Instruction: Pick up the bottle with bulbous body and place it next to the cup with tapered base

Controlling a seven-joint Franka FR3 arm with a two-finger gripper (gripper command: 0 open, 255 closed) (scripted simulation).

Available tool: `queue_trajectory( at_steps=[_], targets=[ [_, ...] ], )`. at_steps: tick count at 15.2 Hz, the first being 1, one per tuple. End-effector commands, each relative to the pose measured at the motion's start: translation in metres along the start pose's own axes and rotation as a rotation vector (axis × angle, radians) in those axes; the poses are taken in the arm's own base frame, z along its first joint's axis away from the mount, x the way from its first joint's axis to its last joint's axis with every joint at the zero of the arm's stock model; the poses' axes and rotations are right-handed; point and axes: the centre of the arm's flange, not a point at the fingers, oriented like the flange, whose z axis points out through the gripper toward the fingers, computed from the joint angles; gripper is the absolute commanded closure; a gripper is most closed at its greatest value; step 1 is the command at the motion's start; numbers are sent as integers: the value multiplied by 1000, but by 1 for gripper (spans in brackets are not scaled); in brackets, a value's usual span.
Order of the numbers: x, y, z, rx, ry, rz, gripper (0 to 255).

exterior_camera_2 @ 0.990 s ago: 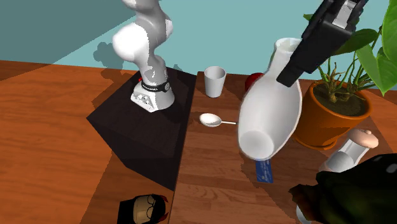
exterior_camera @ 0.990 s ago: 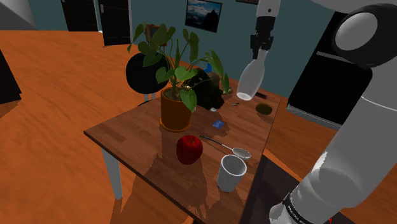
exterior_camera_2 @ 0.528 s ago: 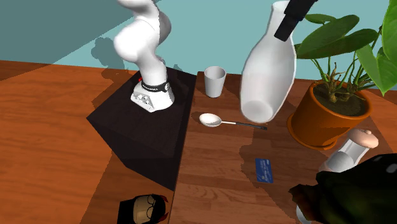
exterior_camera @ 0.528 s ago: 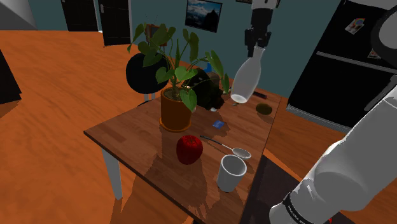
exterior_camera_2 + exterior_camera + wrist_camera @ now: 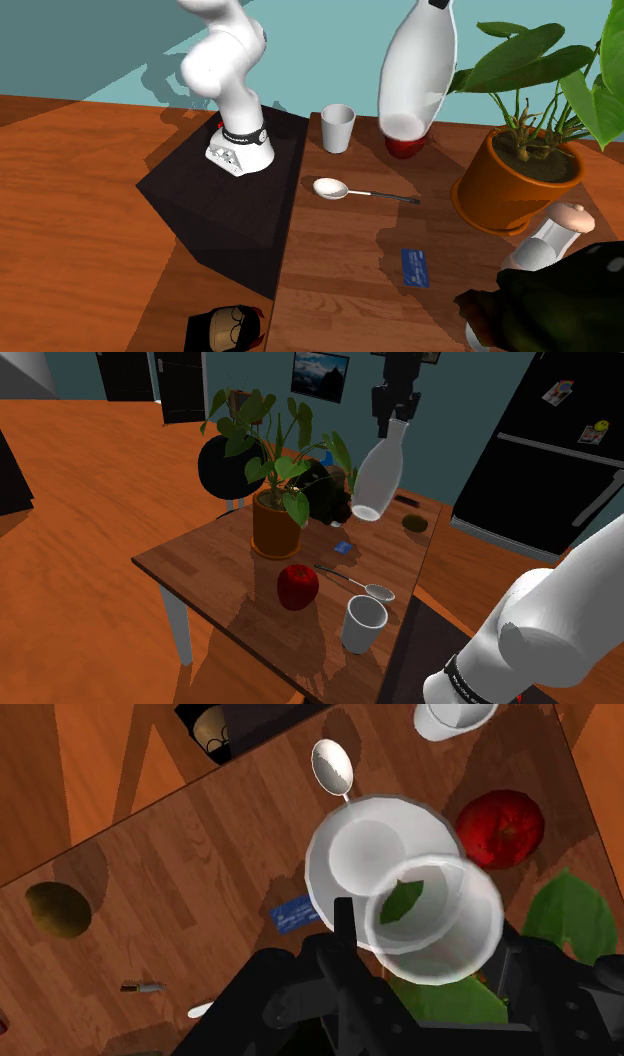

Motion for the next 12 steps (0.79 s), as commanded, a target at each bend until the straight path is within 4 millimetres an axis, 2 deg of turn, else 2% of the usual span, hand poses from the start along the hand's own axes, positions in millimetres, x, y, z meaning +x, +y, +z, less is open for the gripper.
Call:
queue_trajectory(
  at_steps=[1, 12],
  targets=[
    [-13, -26, -1, -1, 0, 2, 255],
    [-73, -157, -18, -1, 0, 2, 255]
  ],
)
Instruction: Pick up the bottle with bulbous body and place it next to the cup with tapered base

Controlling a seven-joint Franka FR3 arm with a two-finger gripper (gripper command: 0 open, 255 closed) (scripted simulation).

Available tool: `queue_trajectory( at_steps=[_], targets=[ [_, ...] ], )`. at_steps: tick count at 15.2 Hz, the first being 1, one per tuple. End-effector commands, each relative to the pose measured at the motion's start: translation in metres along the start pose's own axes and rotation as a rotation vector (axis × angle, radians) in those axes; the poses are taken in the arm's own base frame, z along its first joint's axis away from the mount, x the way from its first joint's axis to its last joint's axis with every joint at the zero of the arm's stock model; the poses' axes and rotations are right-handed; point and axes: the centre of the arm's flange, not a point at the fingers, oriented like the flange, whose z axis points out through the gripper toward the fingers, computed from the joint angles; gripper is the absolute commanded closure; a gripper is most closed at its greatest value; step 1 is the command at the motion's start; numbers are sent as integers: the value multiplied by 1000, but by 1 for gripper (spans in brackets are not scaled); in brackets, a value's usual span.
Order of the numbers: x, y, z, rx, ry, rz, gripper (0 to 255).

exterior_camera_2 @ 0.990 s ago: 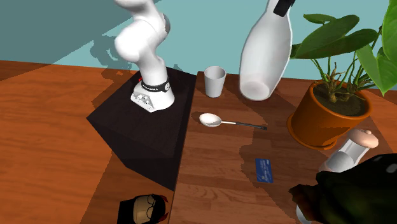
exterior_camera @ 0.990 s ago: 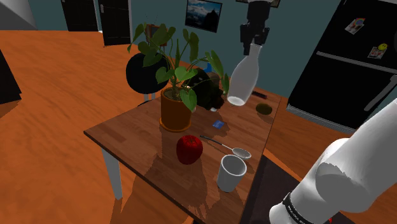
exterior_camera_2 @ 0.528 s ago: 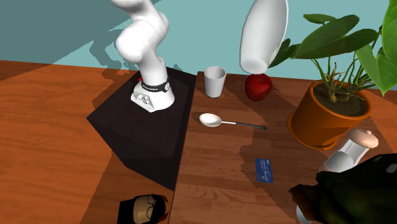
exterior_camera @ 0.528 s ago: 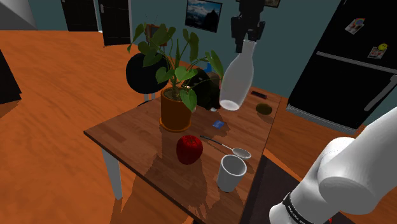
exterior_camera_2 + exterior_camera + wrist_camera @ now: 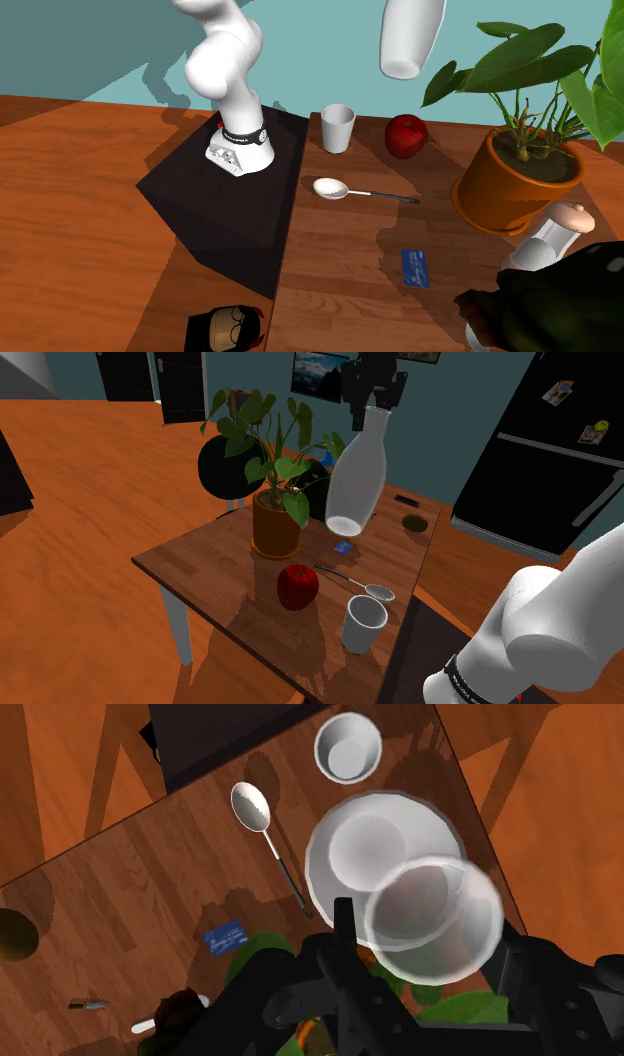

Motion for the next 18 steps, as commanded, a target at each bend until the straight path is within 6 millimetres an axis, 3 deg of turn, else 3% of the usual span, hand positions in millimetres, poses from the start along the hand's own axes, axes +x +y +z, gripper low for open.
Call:
queue_trajectory(
  at_steps=[1, 13, 18],
  targets=[
    [-13, -24, -3, 0, 0, 1, 255],
    [-80, -171, -22, 0, 0, 2, 255],
    [-75, -171, 4, 0, 0, 1, 255]
  ],
)
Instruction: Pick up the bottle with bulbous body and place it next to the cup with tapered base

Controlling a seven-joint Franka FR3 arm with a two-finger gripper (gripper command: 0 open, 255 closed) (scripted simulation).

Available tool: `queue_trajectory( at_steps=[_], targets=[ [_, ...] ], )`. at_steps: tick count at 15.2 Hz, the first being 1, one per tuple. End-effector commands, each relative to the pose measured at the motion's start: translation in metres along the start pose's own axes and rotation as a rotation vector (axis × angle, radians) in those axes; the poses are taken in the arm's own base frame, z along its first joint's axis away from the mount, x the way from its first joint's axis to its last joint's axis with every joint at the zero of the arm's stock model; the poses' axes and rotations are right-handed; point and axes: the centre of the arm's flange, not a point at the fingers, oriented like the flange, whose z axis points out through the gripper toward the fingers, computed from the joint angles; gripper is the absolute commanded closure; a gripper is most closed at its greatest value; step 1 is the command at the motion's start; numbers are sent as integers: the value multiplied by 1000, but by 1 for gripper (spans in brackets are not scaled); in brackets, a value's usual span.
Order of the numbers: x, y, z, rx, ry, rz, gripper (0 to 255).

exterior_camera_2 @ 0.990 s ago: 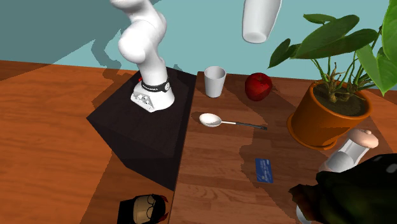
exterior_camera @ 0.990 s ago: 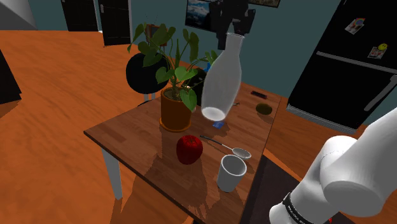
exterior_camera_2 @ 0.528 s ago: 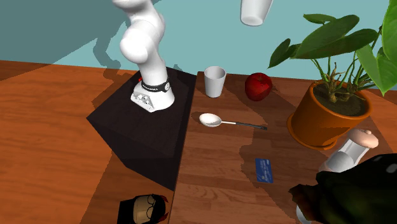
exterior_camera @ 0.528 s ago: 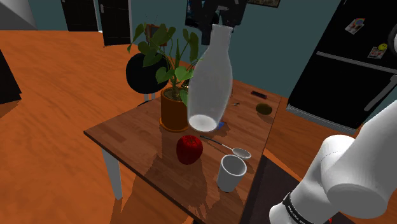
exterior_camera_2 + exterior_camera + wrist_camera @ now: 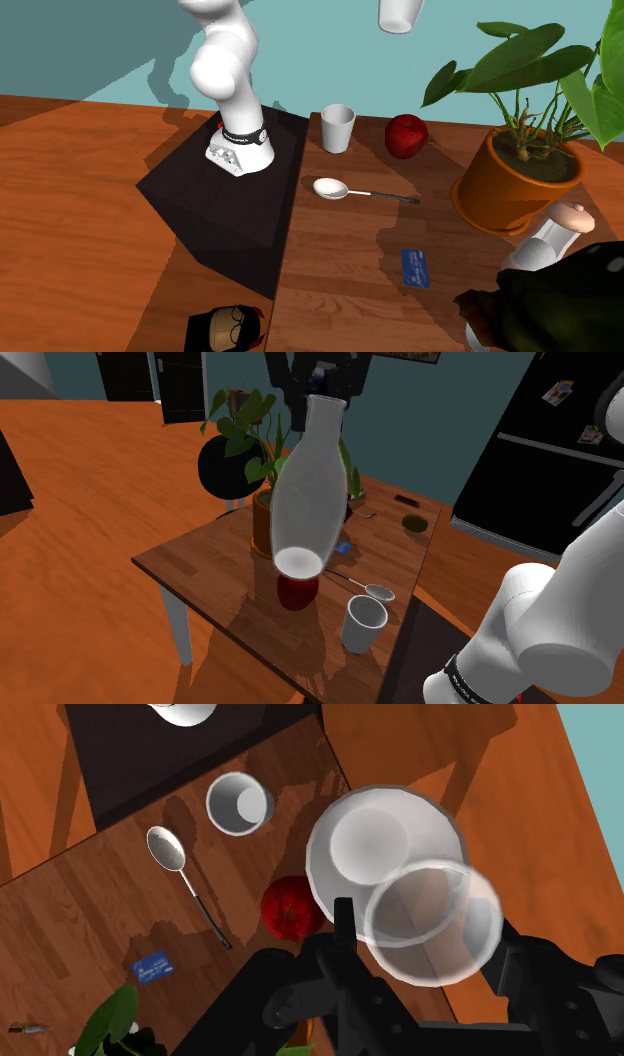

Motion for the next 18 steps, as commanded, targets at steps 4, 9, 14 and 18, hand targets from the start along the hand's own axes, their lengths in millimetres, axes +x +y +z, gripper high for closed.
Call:
queue_trajectory(
  at_steps=[4, 9, 14, 18],
  targets=[
    [5, -1, 26, 1, 1, 1, 255],
    [10, -1, 52, 1, 1, 1, 255],
    [15, -2, 78, 1, 1, 1, 255],
    [19, -2, 98, 1, 1, 1, 255]
  ],
)
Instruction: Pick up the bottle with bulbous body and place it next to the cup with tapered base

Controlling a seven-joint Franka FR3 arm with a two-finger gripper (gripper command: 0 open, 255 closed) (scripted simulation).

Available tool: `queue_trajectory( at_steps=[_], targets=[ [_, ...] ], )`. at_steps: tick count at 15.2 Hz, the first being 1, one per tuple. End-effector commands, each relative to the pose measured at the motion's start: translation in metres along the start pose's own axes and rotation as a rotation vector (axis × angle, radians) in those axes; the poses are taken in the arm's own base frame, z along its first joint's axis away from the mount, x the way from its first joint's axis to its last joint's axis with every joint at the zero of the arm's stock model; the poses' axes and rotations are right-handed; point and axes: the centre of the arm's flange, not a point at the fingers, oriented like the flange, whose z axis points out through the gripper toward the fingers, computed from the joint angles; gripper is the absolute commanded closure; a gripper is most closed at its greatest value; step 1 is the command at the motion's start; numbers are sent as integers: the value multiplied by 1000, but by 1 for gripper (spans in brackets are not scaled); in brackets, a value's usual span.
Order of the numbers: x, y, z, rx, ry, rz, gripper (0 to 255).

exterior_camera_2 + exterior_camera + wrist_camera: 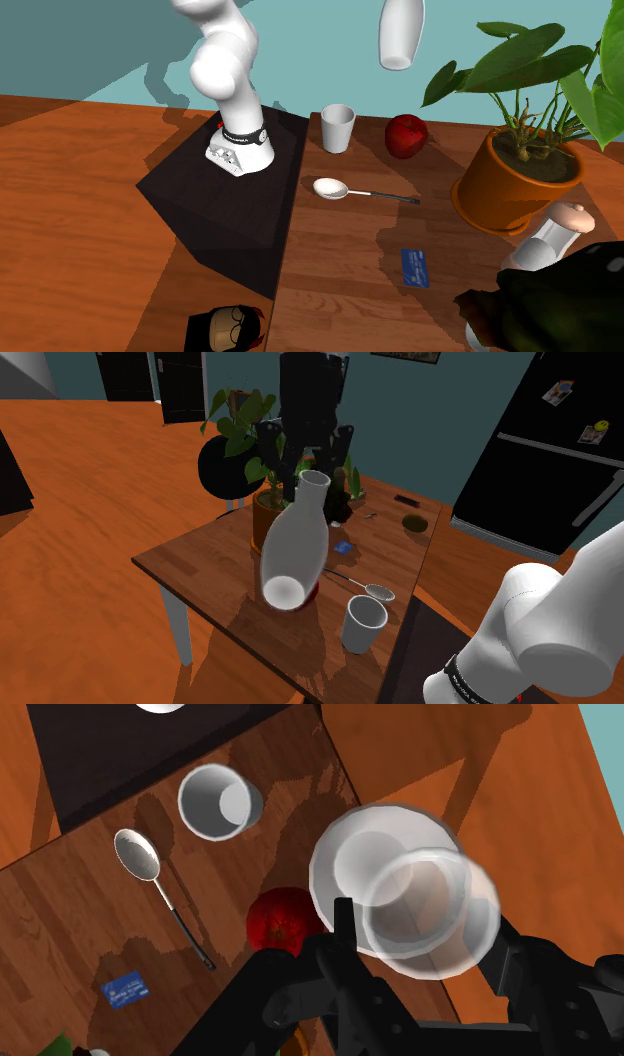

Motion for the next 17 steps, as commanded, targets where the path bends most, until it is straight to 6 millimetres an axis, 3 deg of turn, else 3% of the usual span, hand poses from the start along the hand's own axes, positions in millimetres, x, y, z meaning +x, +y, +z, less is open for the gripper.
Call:
queue_trajectory(
  at_steps=[1, 17],
  targets=[
    [2, 0, 11, 1, 1, 0, 255],
    [18, -1, 93, 1, 1, 0, 255]
  ],
)
